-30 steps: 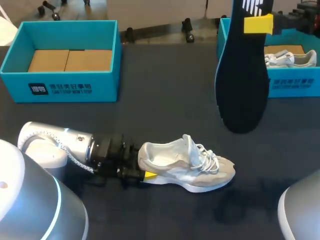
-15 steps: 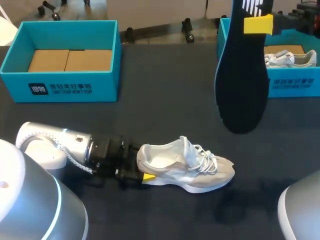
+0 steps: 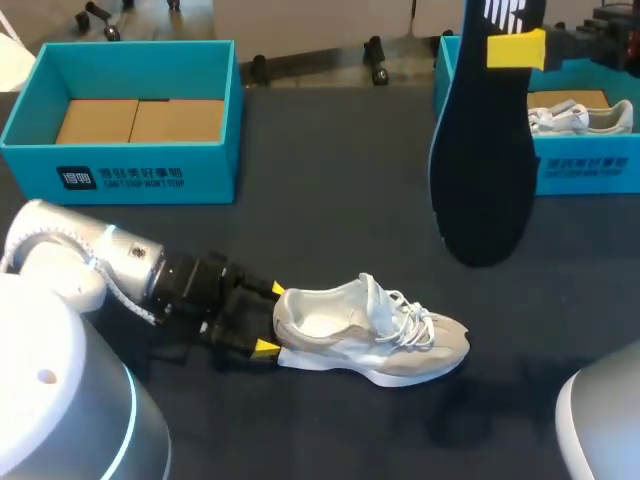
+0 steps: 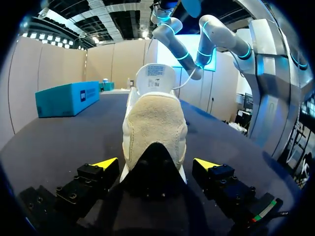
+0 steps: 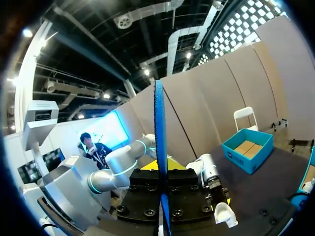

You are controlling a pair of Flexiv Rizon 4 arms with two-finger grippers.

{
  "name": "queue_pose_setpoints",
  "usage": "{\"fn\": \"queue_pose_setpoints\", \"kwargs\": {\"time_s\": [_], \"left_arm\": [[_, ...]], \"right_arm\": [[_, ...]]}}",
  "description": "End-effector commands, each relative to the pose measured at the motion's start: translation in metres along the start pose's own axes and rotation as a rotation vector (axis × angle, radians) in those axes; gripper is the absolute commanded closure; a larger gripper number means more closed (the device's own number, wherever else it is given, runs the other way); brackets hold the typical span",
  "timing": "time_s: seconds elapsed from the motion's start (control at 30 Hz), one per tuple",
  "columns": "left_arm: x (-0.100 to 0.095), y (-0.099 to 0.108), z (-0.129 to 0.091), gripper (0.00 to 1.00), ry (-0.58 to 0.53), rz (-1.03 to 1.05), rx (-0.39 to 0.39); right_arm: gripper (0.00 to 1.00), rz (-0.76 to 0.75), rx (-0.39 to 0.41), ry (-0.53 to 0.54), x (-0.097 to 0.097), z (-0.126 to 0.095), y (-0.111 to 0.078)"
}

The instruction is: Take the shoe out of the shoebox, open the shoe tongue, remove and reinsert the insole, then place the shoe into the shoebox

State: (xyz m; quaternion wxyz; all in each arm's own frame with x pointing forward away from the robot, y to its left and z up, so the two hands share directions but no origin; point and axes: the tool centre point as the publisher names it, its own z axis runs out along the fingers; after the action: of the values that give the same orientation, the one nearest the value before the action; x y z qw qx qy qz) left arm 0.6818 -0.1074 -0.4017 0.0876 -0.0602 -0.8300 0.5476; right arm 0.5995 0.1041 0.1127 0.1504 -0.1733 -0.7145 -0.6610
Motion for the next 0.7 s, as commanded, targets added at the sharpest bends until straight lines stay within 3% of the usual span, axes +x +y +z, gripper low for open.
{"fn": "queue_pose_setpoints", "kwargs": {"time_s": [0.03, 0.47, 0.7], "left_arm": [[0.005, -0.013, -0.024, 0.0, 0.023, 0.02, -0.141], [0.011, -0.027, -0.06, 0.0, -0.031, 0.222, -0.541], [0.011, -0.027, -0.06, 0.0, -0.031, 0.222, -0.541]], "right_arm": [[1.0, 0.002, 0.007, 0.001, -0.002, 0.002, 0.003], [1.0, 0.002, 0.007, 0.001, -0.002, 0.002, 0.003], [1.0, 0.002, 0.007, 0.001, -0.002, 0.002, 0.003]]}}
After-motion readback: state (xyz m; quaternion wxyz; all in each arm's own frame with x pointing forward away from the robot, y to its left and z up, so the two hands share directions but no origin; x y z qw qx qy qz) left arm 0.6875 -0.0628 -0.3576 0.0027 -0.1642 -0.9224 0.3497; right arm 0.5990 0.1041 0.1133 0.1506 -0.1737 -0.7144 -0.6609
